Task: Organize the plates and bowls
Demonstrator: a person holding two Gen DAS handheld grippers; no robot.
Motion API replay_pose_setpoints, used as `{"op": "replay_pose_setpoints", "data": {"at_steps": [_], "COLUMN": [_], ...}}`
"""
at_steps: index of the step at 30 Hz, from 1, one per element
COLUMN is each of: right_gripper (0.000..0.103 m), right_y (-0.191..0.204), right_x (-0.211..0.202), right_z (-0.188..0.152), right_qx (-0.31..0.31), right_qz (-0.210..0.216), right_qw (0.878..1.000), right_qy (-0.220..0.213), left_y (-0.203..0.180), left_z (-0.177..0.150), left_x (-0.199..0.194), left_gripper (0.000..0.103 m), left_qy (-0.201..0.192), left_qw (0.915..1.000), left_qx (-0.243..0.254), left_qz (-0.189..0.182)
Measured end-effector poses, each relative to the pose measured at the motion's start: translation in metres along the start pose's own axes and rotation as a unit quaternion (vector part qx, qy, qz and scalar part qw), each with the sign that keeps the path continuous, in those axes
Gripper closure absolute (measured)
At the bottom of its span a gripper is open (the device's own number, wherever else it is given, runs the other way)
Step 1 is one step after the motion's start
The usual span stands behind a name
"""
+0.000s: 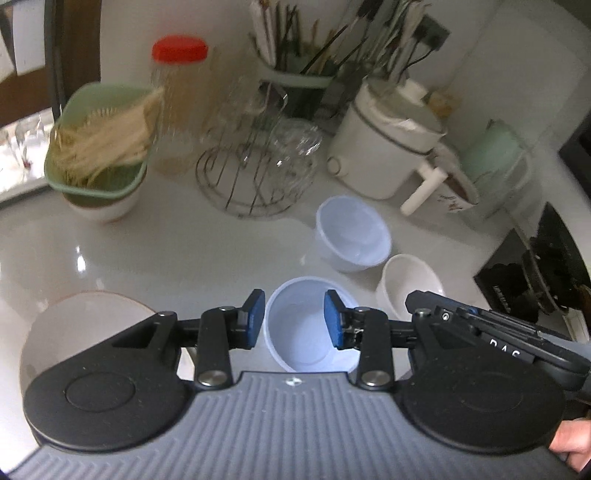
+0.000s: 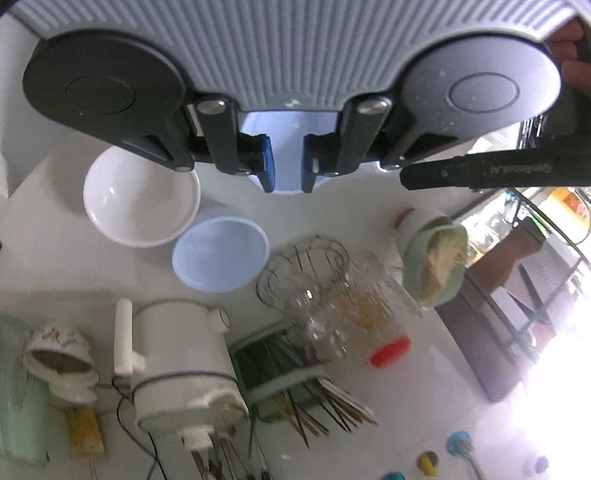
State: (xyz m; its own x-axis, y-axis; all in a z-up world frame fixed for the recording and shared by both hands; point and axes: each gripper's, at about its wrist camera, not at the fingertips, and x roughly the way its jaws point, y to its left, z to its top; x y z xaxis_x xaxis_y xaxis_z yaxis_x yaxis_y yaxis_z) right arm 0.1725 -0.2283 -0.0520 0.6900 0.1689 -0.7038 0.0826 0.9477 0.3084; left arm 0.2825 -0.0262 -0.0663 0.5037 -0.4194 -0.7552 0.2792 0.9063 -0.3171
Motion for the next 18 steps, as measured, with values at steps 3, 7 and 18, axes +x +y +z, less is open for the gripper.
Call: {"op": "replay_pose_setpoints", "data": {"at_steps": [3, 7, 18], "right_gripper": [0.084, 0.084, 0.032], "right_y": [0.006, 0.011, 0.023], "right_x": [-0.016, -0.034, -0.069], "right_z": [0.001, 0.002, -0.005], "right_qx": [-0.002, -0.001, -0.017], "right_qz": [-0.003, -0.012, -0.05], "right_qw": [1.0, 0.999, 0.995], "right_qy": [-0.025, -0.044, -0.082], "left_y": [-0.004, -0.005, -0.009], "left_z": [-0.001, -0.003, -0.012], "left_x": [-0.014, -0.032, -0.07], "left_gripper": [0.063, 0.059, 0.017], "left_qy": [-0.01, -0.025, -0.053], "left_qw": [0.9999, 0.9995, 0.9979], "left_qx": [0.011, 0.02, 0.037], "left_qz": [-0.006, -0.008, -0.001]}}
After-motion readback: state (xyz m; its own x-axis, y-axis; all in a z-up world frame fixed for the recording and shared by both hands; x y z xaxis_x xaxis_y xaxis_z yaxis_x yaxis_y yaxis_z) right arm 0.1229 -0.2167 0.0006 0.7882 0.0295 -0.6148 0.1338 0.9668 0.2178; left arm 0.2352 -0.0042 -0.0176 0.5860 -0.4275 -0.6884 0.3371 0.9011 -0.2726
